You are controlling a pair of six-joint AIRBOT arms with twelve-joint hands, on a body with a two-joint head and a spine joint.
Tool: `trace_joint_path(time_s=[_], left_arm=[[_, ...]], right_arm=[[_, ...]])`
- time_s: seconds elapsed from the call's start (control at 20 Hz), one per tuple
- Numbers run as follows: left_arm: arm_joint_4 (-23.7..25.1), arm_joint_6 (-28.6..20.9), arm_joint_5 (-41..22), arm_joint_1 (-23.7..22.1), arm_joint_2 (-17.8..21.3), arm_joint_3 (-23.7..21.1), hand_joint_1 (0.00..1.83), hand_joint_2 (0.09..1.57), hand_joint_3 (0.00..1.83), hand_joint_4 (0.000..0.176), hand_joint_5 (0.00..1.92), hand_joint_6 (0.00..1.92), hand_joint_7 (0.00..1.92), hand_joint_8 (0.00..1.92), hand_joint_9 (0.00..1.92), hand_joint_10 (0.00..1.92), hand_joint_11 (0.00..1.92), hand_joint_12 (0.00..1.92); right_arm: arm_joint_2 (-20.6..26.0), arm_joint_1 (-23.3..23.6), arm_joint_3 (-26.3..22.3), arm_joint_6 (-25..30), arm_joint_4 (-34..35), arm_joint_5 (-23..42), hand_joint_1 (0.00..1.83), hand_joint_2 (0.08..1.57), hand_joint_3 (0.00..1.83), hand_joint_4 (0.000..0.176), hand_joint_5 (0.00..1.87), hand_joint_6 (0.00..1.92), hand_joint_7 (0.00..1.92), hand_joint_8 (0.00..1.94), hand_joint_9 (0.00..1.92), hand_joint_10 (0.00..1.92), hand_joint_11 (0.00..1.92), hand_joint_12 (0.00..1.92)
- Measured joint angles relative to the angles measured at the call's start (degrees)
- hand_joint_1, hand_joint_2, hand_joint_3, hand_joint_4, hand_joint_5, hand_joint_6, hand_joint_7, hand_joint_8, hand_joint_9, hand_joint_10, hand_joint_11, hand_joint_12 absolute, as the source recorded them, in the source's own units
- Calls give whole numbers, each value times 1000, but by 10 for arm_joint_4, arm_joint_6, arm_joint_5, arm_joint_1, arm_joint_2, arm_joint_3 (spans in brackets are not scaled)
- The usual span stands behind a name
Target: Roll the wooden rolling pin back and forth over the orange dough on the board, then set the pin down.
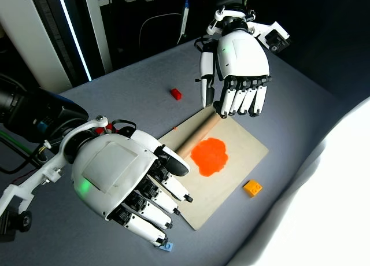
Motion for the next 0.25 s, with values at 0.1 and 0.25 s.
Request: trace_joint_path(time_s=[0.1,0.25], left_arm=[[-2,0,0,-1,1,-1,271,1539,8,0,1037,1798,1136,1779,1163,1921,1043,1921],[-2,0,4,-8,7,-3,300,1538,2,0,1011,1861,1120,1832,1170,1921,1064,1921]], right_arm=[[0,0,0,2,0,-6,207,1510,6,0,937,1517,1080,1587,1005,1872,933,1921],[1,0,0,5,0,-9,259,1503,0,0,948,1676,1075,1691,1015,1921,974,1921]])
